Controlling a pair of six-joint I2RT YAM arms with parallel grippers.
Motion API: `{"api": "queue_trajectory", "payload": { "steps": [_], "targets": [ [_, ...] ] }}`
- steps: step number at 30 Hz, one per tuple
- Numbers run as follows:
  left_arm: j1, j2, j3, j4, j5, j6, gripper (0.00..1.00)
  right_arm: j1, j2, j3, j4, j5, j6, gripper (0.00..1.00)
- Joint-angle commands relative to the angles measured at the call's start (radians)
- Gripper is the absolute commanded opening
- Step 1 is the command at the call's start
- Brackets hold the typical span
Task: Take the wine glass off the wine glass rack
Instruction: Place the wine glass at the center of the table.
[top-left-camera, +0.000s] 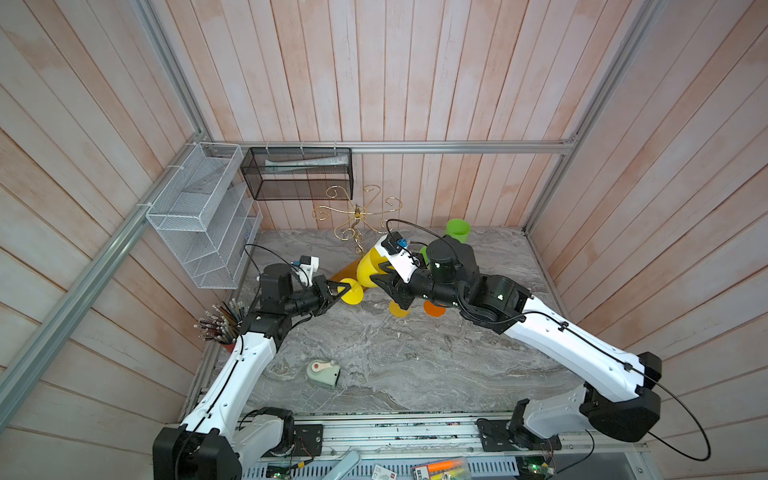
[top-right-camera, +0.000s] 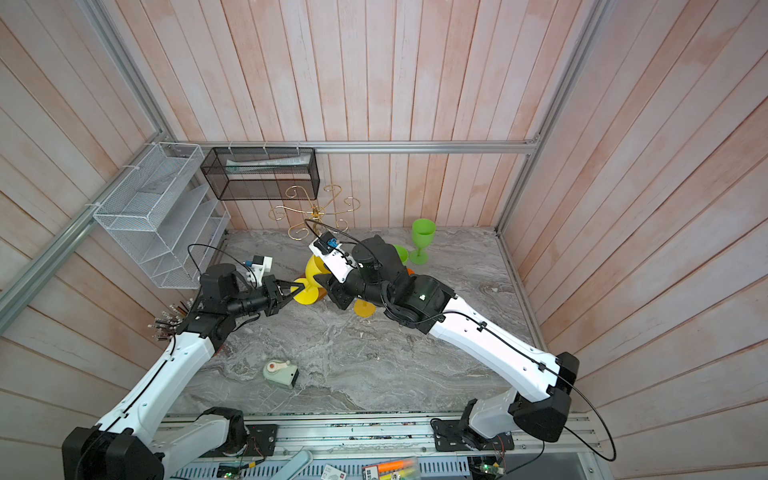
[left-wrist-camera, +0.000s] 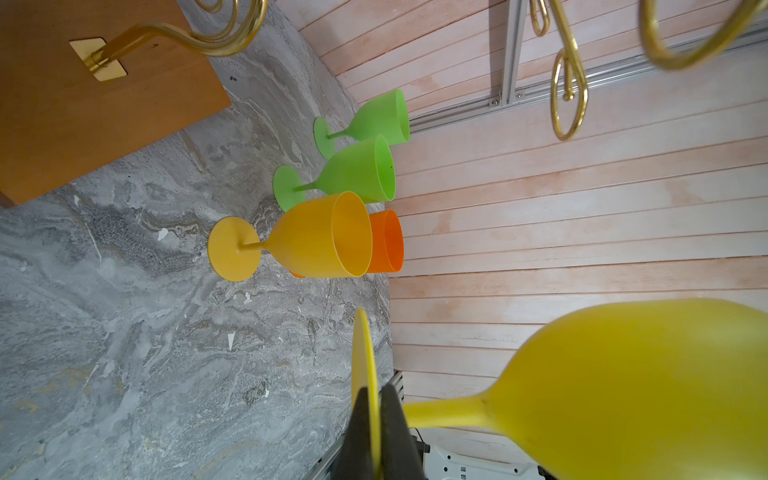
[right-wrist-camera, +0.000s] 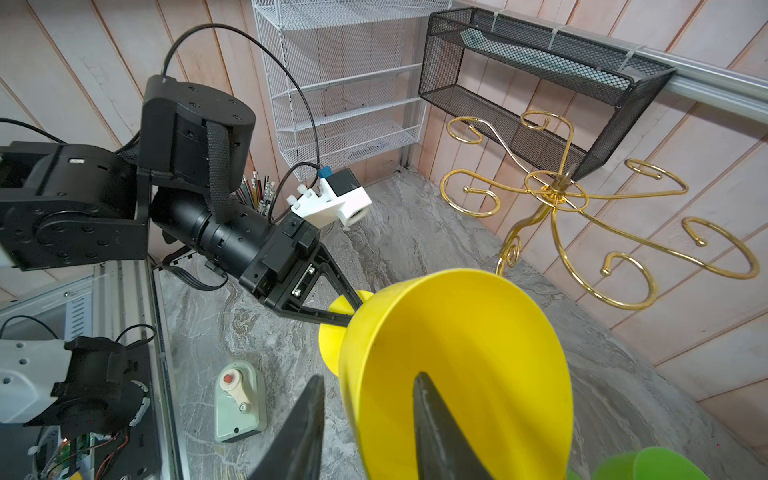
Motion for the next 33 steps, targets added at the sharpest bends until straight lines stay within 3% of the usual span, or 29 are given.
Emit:
{"api": "queue_trajectory", "payload": {
  "steps": [1, 5, 9, 13, 17, 22, 26, 33],
  "targets": [
    [0.007, 0.006, -0.010, 0.048, 0.017, 0.032, 0.00, -0.008, 0.028, 0.053, -0.057, -0.022, 0.004, 0.23],
    [0.014, 0.009, -0.011, 0.047, 0.014, 0.034, 0.00, -0.028, 0.057, 0.078, -0.076, -0.080, 0.011, 0.01],
    [0.029, 0.013, -0.016, 0.040, 0.007, 0.044, 0.03, -0.039, 0.093, 0.122, -0.131, -0.103, 0.002, 0.00],
    [0.046, 0.014, -0.030, 0.041, 0.003, 0.044, 0.26, -0.049, 0.103, 0.151, -0.162, -0.110, -0.005, 0.00],
    [0.057, 0.014, -0.033, 0.032, -0.007, 0.051, 0.65, -0.060, 0.101, 0.165, -0.186, -0.118, -0.007, 0.00],
    [0.073, 0.020, -0.019, -0.028, -0.045, 0.091, 0.90, -0.060, 0.089, 0.142, -0.233, -0.103, -0.002, 0.00],
    [0.081, 0.026, -0.002, -0.056, -0.068, 0.117, 0.99, -0.060, 0.065, 0.076, -0.245, -0.085, 0.018, 0.00],
    [0.082, 0.040, 0.026, -0.084, -0.084, 0.145, 1.00, -0.057, 0.053, -0.008, -0.272, -0.064, 0.042, 0.00]
  ]
}}
